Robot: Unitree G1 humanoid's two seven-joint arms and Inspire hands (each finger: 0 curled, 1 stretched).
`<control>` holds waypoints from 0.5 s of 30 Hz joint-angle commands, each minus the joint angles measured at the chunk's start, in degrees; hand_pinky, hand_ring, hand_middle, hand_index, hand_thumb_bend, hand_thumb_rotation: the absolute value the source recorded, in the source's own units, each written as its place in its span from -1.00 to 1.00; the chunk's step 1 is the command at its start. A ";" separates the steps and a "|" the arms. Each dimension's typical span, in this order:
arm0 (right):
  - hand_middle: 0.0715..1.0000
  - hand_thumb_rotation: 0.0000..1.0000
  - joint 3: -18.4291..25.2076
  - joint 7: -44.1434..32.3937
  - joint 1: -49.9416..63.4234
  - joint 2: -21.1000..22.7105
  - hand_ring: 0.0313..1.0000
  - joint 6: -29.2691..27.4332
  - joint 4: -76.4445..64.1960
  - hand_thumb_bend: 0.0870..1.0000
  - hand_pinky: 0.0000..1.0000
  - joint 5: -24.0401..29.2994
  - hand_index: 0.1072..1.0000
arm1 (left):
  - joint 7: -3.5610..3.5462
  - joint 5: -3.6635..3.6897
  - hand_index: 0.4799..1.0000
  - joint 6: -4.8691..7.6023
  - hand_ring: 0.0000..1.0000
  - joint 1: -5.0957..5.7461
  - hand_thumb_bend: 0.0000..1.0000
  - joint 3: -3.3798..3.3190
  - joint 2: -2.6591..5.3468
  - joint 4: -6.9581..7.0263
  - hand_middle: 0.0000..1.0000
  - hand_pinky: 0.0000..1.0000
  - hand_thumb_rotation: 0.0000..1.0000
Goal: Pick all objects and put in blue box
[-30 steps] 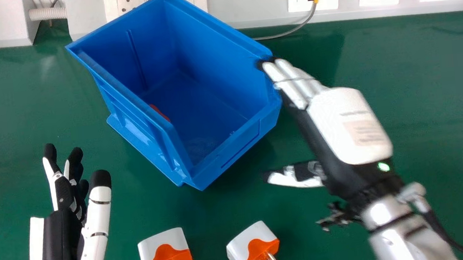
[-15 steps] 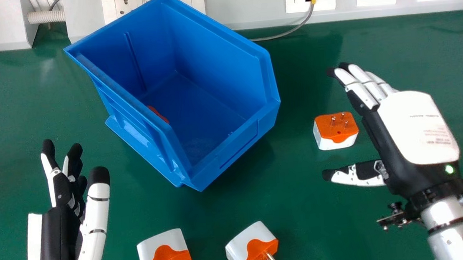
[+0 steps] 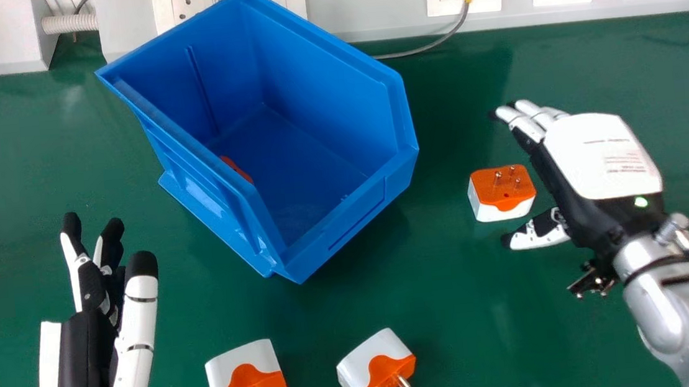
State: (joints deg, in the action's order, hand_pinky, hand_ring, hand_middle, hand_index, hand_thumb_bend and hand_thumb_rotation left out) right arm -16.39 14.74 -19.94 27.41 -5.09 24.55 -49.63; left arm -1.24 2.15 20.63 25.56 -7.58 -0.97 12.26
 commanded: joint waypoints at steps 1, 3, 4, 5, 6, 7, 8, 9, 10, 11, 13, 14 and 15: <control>0.74 -0.75 -0.97 -0.61 -4.43 0.40 0.70 0.06 2.15 0.15 0.45 -0.32 0.67 | -0.14 -0.13 0.90 0.69 1.00 0.34 -0.08 -0.19 -0.37 1.56 0.97 1.00 0.64; 0.74 -0.73 -2.47 -1.72 -6.83 0.30 0.71 0.37 4.84 0.15 0.47 -0.92 0.67 | 0.01 0.11 0.89 0.43 0.99 0.55 -0.10 -0.08 -0.09 1.84 0.96 1.00 0.64; 0.74 -0.70 -3.22 -2.42 -7.95 0.26 0.72 0.46 6.05 0.13 0.48 -1.15 0.68 | 0.06 0.21 0.88 0.45 0.99 0.62 -0.10 -0.02 0.05 1.93 0.96 1.00 0.61; 0.75 -0.69 -3.93 -2.90 -8.93 0.21 0.72 0.52 7.17 0.12 0.49 -1.34 0.68 | 0.09 0.30 0.87 0.54 0.99 0.68 -0.11 0.03 0.15 1.95 0.96 1.00 0.59; 0.74 -0.69 -4.60 -3.33 -9.79 0.13 0.71 0.60 8.19 0.12 0.49 -1.47 0.67 | 0.05 0.47 0.87 0.62 0.99 0.73 -0.14 0.05 0.21 1.95 0.96 1.00 0.58; 0.74 -0.69 -5.26 -3.63 -10.57 0.07 0.71 0.71 9.16 0.11 0.49 -1.60 0.67 | 0.00 0.64 0.87 0.62 0.99 0.83 -0.16 0.08 0.26 2.02 0.96 1.00 0.57; 0.73 -0.69 -5.88 -3.64 -11.28 -0.04 0.70 0.78 10.16 0.11 0.49 -1.69 0.66 | -0.04 0.64 0.86 0.67 0.99 0.90 -0.17 0.08 0.24 2.04 0.96 1.00 0.57; 0.72 -0.69 -6.42 -3.45 -11.88 -0.15 0.68 0.76 11.09 0.12 0.47 -1.69 0.65 | -0.03 0.27 0.87 0.90 1.00 0.99 -0.15 0.06 0.12 2.03 0.96 1.00 0.58; 0.70 -0.70 -6.83 -3.22 -12.26 -0.19 0.67 0.73 11.71 0.13 0.45 -1.59 0.64 | 0.00 -0.02 0.88 1.07 1.00 1.07 -0.13 0.04 0.03 2.04 0.96 1.00 0.61; 0.70 -0.70 -7.35 -3.35 -12.91 -0.37 0.66 0.88 12.62 0.13 0.45 -1.58 0.63 | 0.09 -0.40 0.89 1.16 1.00 1.16 -0.11 -0.04 -0.08 2.03 0.96 1.00 0.63; 0.69 -0.69 -8.21 -3.40 -14.07 -0.74 0.66 1.10 14.28 0.12 0.45 -1.50 0.62 | 0.01 -0.25 0.88 1.07 0.99 1.36 -0.08 -0.12 -0.15 2.13 0.96 1.00 0.66; 0.68 -0.70 -8.68 -3.37 -14.78 -1.00 0.64 1.26 15.32 0.12 0.43 -1.48 0.61 | -0.11 0.05 0.89 0.97 1.00 1.49 -0.07 -0.13 -0.14 2.23 0.96 1.00 0.64; 0.67 -0.71 -9.03 -3.26 -15.24 -1.14 0.64 1.35 15.99 0.12 0.43 -1.39 0.60 | -0.21 0.29 0.89 0.92 1.00 1.62 -0.09 -0.12 -0.13 2.34 0.97 1.00 0.63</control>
State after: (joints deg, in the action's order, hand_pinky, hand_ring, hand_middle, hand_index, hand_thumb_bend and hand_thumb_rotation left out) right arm -25.29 10.91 -32.46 26.37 -4.20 40.21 -50.53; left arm -1.25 2.27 20.66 26.74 -7.48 -0.84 12.91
